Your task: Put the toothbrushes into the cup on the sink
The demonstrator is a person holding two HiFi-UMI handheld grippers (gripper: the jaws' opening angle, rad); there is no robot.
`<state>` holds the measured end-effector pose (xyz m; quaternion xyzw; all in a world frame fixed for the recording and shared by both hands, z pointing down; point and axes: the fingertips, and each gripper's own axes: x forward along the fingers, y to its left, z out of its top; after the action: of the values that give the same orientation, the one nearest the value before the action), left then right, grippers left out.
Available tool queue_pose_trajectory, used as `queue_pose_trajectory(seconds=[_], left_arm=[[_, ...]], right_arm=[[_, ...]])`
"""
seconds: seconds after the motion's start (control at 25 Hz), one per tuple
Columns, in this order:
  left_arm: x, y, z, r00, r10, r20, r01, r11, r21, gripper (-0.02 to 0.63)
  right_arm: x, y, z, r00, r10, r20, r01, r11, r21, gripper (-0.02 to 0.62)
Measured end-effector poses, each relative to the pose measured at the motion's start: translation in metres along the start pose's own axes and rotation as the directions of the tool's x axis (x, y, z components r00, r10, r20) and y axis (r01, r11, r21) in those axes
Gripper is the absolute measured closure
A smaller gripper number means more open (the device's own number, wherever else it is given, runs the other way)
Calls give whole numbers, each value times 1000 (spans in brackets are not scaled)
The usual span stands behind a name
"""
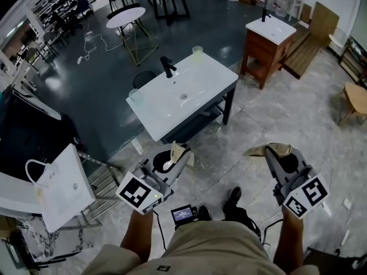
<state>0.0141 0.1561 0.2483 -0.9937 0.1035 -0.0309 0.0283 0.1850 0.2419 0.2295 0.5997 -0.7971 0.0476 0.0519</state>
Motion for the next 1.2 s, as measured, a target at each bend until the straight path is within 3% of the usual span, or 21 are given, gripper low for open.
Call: queue_pose_trajectory(seconds=[0.32,0.72,1.2], left_arm=[[57,57,-8,995,99,-28,-99,995,-11,561],[175,114,-1,976,214,-45,-214,977,-2,561],[187,199,-11,931,355,-87,-354,935,27,561]], right_arm=[[72,-69,-2,994,114,1,-114,993,14,569],[138,-201,5,972,236,10,-236,972,15,569],[245,-257,7,946,324,15,-324,946,27,569]])
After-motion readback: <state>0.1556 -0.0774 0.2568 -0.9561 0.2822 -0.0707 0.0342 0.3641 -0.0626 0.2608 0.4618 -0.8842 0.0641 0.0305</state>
